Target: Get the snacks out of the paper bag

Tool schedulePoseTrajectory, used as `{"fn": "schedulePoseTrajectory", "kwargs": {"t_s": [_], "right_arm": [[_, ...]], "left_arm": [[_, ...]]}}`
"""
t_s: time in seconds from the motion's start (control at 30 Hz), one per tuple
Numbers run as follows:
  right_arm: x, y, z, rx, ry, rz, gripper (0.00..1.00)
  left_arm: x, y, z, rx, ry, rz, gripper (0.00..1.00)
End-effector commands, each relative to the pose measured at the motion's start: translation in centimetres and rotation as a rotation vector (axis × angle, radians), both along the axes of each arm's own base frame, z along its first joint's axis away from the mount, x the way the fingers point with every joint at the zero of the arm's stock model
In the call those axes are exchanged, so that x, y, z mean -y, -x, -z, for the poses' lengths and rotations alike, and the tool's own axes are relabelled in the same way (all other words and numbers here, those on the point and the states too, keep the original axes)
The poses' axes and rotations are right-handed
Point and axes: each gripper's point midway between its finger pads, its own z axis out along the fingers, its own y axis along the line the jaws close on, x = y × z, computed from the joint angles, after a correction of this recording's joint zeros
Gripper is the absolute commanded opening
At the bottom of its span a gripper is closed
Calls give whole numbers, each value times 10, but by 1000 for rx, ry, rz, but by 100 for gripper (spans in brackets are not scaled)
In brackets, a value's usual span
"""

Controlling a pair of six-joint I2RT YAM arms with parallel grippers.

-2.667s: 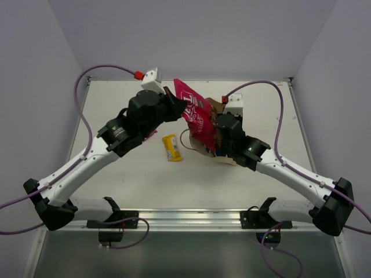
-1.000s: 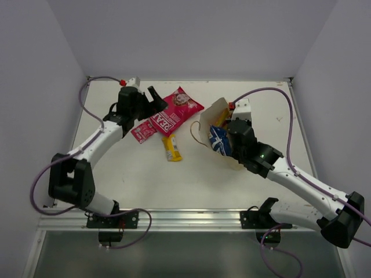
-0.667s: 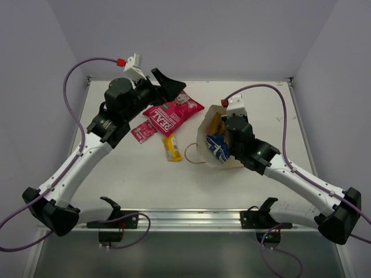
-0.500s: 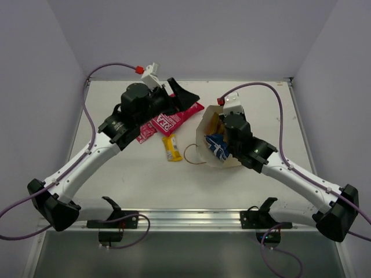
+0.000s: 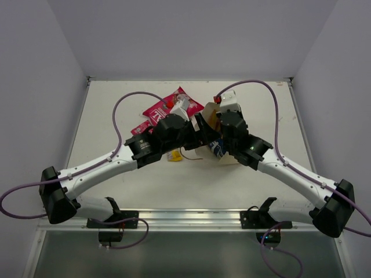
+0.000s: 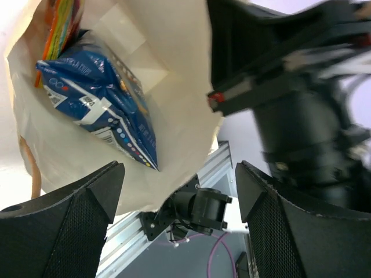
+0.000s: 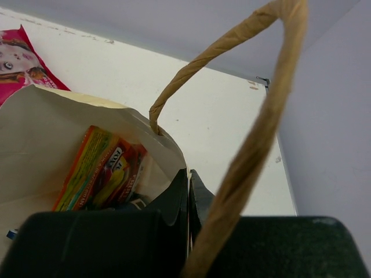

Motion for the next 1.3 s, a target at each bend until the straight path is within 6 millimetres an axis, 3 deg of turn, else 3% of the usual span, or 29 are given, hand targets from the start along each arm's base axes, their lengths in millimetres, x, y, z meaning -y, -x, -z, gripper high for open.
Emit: {"fn": "schedulePoseTrajectory", "kwargs": {"t_s": [0.0, 0.27, 0.47, 0.73, 1.17, 1.27], "right_arm": [[-2, -2, -33, 75, -107, 30, 0], [-9, 3, -28, 63, -122, 9, 0], [-17, 7, -20, 46, -144, -4, 0], [-32, 9, -11, 28, -135, -21, 0], [-43, 12, -10, 17, -198, -60, 0], [-44, 13, -8, 9, -201, -63, 0]], "left_arm": [[0, -11, 19, -46, -13, -93, 84], [7, -33, 69, -91, -168, -158, 87], [17, -48, 88, -120, -210, -197, 91], [19, -66, 99, -133, -234, -253, 96], [16, -83, 146, -185, -332, -320, 94], [16, -87, 151, -188, -336, -330, 85]]}}
